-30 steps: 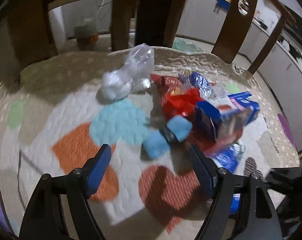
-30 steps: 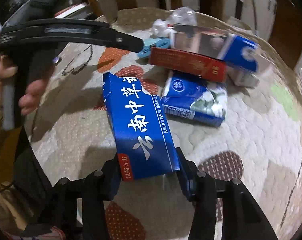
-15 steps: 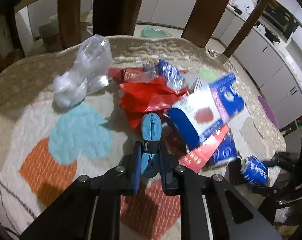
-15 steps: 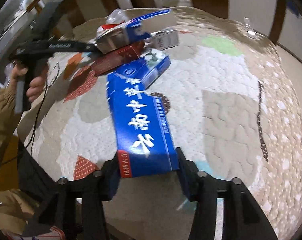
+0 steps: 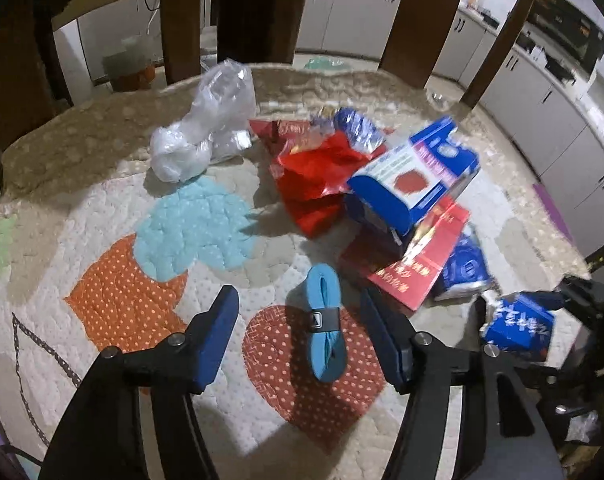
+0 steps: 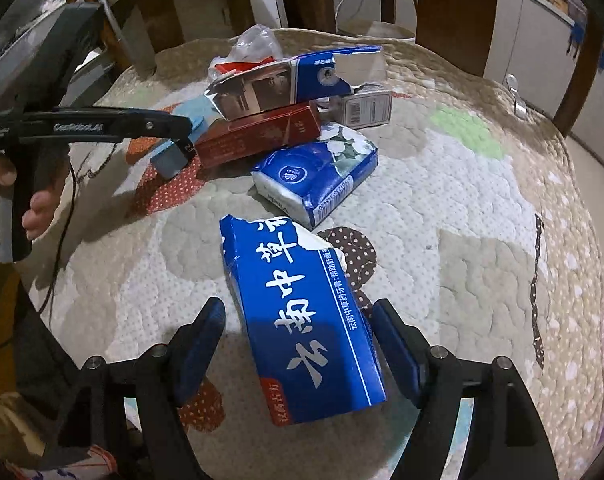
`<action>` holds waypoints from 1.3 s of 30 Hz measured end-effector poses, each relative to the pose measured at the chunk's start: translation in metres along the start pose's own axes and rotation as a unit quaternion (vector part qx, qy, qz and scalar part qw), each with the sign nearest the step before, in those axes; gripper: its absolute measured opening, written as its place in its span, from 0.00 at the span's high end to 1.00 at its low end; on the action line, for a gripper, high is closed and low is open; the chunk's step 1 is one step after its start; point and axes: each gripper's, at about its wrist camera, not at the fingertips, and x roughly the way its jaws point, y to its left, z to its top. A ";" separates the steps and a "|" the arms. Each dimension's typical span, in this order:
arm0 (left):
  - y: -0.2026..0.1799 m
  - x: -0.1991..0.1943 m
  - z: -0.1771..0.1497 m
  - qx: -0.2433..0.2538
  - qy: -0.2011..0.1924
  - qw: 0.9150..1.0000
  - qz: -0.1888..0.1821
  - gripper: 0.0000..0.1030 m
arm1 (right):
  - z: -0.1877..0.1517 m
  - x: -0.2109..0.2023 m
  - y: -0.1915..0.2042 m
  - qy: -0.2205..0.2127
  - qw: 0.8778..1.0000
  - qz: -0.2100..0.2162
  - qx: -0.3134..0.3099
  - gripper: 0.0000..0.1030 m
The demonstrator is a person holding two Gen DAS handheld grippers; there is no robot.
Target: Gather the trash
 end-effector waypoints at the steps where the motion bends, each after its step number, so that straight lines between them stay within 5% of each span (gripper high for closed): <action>1: -0.003 0.003 -0.001 0.004 0.004 1.000 0.002 0.40 | 0.001 0.000 0.000 -0.001 1.000 -0.002 0.003 0.22; 5: -0.019 0.010 -0.010 0.019 0.009 1.000 0.009 0.40 | -0.001 -0.002 -0.002 -0.005 1.000 -0.007 0.015 0.30; 7: -0.022 0.012 -0.012 0.010 0.010 1.000 0.022 0.56 | 0.000 0.000 -0.004 -0.005 1.000 -0.006 0.024 0.35; 8: -0.023 0.013 -0.013 0.003 0.014 0.999 0.037 0.84 | -0.001 0.000 -0.005 -0.005 1.000 -0.006 0.028 0.39; 9: -0.022 0.013 -0.014 -0.010 0.018 0.999 0.044 0.86 | -0.001 0.001 -0.006 -0.005 0.999 -0.007 0.031 0.41; 11: -0.021 0.007 -0.015 -0.031 0.011 0.999 0.041 0.86 | -0.003 0.002 -0.007 -0.003 0.999 -0.005 0.039 0.50; 24: -0.054 -0.075 -0.049 -0.046 -0.043 0.996 0.067 0.86 | -0.025 -0.037 -0.012 -0.041 0.995 0.012 0.091 0.51; 39: -0.121 -0.131 -0.048 0.007 -0.085 0.990 0.110 0.86 | -0.046 -0.116 -0.023 -0.128 0.979 0.004 0.161 0.51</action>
